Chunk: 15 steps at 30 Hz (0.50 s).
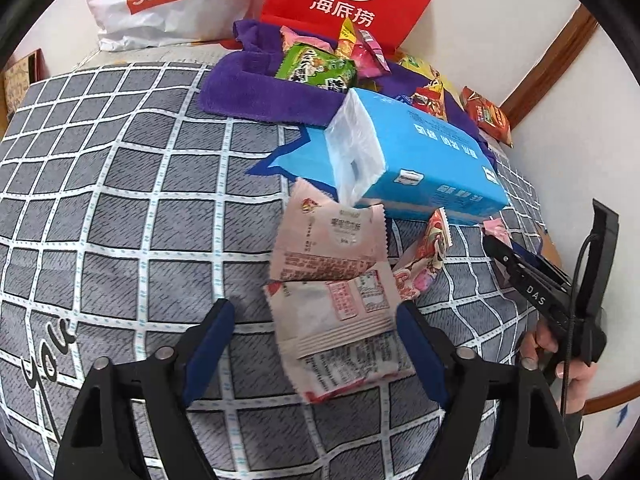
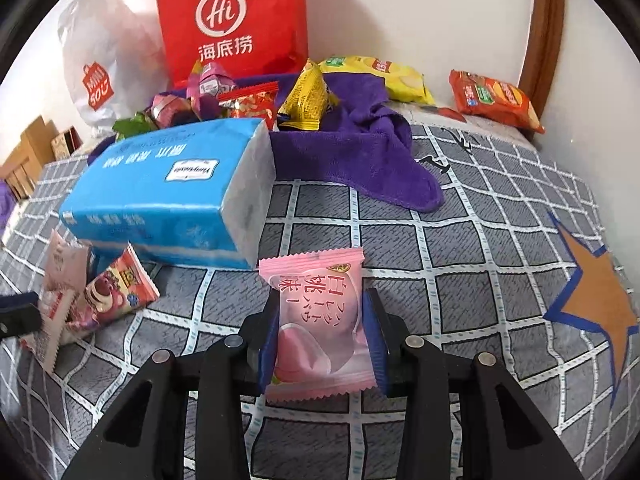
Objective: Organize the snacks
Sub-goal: 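Grasp the white printed packet with the left tool while the right tool holds the pink candy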
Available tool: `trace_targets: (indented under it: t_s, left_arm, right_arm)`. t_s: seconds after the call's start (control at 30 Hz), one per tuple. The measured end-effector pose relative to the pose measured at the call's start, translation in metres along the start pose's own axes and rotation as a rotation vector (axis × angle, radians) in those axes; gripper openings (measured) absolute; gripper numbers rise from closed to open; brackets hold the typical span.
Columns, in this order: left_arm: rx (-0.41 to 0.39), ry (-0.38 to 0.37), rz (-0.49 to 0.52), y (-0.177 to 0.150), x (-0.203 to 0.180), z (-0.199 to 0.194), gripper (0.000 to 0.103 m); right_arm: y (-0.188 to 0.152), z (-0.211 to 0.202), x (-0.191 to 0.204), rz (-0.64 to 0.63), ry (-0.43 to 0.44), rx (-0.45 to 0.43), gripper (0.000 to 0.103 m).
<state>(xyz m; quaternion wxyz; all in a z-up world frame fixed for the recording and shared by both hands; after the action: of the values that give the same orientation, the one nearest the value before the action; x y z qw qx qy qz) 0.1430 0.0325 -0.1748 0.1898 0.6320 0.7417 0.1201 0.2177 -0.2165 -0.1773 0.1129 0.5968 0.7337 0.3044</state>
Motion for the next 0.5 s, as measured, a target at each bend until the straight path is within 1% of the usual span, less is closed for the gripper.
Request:
trace_targets:
  t_s: [0.03,0.07,0.1,0.17,0.3,0.37,0.43,0.5]
  left_arm:
    - [0.004,0.001,0.005,0.001,-0.004,0.002,0.093]
    - [0.005,0.006,0.01,0.001,-0.007,0.003,0.099]
    - [0.006,0.021,0.023,0.001,-0.011,0.005,0.102]
    - [-0.008,0.077,0.053,0.0,-0.021,0.008,0.102]
    - [-0.071,0.171,0.127,-0.009,-0.034,0.011,0.102]
    - [-0.101,0.206,0.168,-0.014,-0.04,0.012,0.101]
    - [-0.122,0.221,0.172,-0.016,-0.038,0.009,0.096]
    - [-0.134,0.206,0.158,-0.015,-0.033,0.004,0.077]
  right_arm:
    - [0.0,0.0,-0.001,0.004,0.004,-0.001,0.038]
    - [0.0,0.0,-0.001,0.006,0.006,-0.002,0.038]
    - [-0.001,0.0,0.0,0.004,0.005,-0.001,0.038]
    - [-0.001,0.001,0.0,0.002,0.006,-0.003,0.038]
    - [-0.001,0.001,0.001,0.006,0.011,-0.003,0.039]
    - [-0.001,0.001,0.002,-0.003,0.007,0.0,0.04]
    - [-0.001,0.002,0.001,-0.008,0.007,0.001,0.04]
    - [-0.001,0.002,0.001,-0.007,0.01,0.0,0.04]
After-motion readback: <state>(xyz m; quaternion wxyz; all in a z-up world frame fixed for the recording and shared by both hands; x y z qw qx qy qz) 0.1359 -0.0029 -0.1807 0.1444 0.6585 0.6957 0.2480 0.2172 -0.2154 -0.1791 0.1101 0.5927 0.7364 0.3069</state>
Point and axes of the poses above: each gripper's, at about its wrist camera, not at the fingertips, and z roughly the way its jaws point, x to its left, y to its top, the point moved 2 cm from there along z, roughly the way its jaws point, and after that the axes turned 12 degrees about y, right-handed, at the moved point
